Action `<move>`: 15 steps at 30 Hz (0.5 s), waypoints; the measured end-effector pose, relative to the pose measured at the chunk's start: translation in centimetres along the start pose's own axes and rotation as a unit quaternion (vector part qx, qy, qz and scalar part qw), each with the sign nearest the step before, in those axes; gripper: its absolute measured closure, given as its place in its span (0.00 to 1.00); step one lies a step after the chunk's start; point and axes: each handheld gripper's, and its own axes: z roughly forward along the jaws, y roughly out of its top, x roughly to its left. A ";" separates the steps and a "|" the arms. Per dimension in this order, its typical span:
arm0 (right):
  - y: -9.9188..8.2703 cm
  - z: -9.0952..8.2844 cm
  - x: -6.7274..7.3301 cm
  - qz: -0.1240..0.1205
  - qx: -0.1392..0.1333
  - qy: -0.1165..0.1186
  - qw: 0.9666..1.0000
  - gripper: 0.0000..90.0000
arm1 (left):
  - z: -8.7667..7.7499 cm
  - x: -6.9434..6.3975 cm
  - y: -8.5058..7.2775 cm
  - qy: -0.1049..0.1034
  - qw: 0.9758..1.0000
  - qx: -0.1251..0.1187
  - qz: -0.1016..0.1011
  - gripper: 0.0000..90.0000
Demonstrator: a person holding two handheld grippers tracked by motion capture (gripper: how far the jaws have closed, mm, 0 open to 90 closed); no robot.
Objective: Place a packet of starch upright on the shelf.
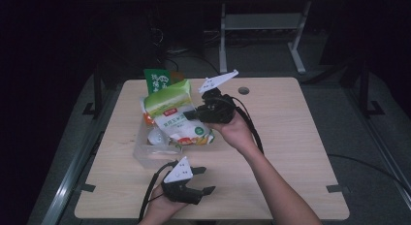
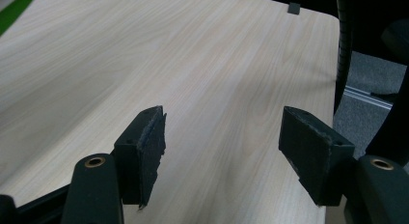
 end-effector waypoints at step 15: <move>2.2 7.1 1.2 -0.007 0.015 0.048 0.999 1.00 | 0.0 -0.1 -0.2 -0.005 1.000 -0.007 -0.002 0.36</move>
